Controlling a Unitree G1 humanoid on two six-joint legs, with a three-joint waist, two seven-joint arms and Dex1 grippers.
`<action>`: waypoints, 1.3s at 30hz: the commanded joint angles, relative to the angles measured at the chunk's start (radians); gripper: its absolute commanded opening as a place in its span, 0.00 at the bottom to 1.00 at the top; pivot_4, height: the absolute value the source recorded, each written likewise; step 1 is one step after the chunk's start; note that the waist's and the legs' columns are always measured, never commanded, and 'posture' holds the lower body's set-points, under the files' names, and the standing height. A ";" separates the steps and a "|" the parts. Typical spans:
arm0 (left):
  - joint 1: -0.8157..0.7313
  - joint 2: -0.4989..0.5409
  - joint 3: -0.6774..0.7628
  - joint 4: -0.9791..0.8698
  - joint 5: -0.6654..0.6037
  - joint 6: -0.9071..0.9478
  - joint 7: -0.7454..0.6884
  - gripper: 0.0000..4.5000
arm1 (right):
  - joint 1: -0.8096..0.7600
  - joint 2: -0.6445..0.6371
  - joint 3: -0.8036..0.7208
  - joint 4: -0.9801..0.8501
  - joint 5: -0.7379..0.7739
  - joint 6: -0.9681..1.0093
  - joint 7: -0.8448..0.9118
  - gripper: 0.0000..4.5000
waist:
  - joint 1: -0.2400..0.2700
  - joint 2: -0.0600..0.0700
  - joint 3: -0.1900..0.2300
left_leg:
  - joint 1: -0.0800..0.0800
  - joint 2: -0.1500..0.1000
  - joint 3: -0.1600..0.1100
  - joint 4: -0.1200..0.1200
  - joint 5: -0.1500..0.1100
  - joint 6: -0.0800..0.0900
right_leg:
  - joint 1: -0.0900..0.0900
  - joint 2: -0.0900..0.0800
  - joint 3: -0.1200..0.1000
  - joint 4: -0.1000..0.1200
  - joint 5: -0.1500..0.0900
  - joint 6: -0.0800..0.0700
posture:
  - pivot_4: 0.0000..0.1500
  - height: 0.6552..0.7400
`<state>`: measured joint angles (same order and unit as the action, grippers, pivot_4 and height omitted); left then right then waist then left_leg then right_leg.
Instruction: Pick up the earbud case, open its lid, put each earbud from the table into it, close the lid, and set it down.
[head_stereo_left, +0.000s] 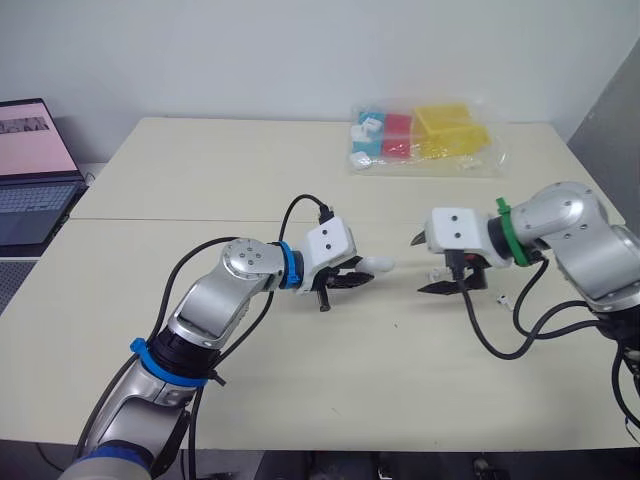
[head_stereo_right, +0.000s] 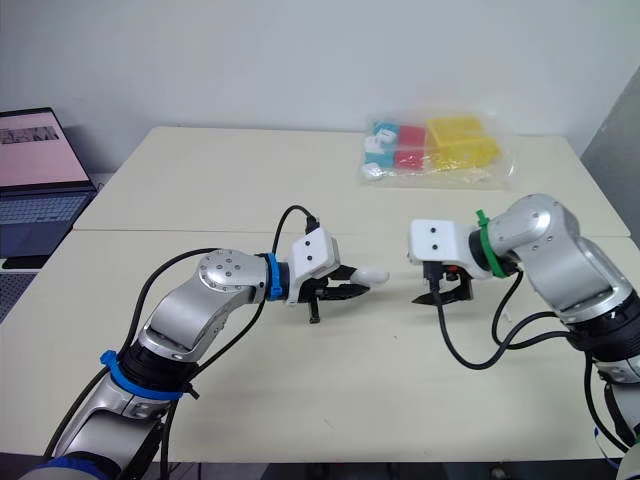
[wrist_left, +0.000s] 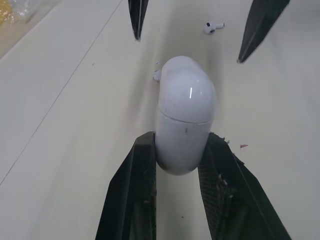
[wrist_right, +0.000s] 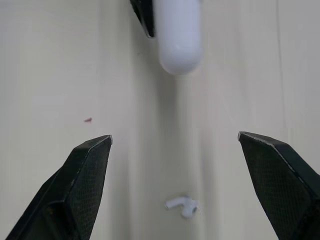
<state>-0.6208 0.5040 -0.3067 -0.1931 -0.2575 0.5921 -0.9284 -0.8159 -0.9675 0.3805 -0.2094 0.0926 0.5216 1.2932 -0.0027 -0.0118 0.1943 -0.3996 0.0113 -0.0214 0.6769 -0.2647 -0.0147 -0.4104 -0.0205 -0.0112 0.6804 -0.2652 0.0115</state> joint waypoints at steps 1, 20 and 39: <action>0.024 -0.040 0.107 -0.032 -0.131 0.056 -0.005 0.17 | 0.016 -0.023 -0.112 -0.010 0.049 -0.069 0.023 0.96 | 0.000 0.000 0.000 | 0.000 0.000 0.000 0.000 0.000 0.000 | 0.000 0.000 0.000 0.000 0.000 0.000 | 1.00 1.00; 0.122 -0.115 0.137 0.005 -0.196 -0.135 -0.054 0.17 | 0.065 0.107 -0.256 -0.217 0.241 0.077 -0.159 0.96 | 0.001 0.000 0.000 | 0.002 0.001 0.000 0.001 0.000 0.000 | 0.002 -0.001 0.001 0.000 0.001 -0.001 | 1.00 1.00; 0.155 -0.117 0.124 0.000 -0.200 -0.176 -0.106 0.17 | 0.035 0.160 -0.191 -0.139 0.164 -0.017 -0.173 0.96 | 0.001 0.000 0.000 | 0.002 0.001 0.000 0.001 0.000 0.000 | 0.002 0.000 0.000 0.000 0.001 -0.001 | 1.00 1.00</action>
<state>-0.4632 0.3903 -0.1717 -0.1603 -0.4449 0.4433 -1.0147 -0.7575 -0.8044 0.2110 -0.3471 0.2741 0.5229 1.1308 -0.0021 -0.0117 0.1942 -0.3980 0.0116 -0.0212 0.6778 -0.2646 -0.0148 -0.4082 -0.0205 -0.0108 0.6801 -0.2642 0.0102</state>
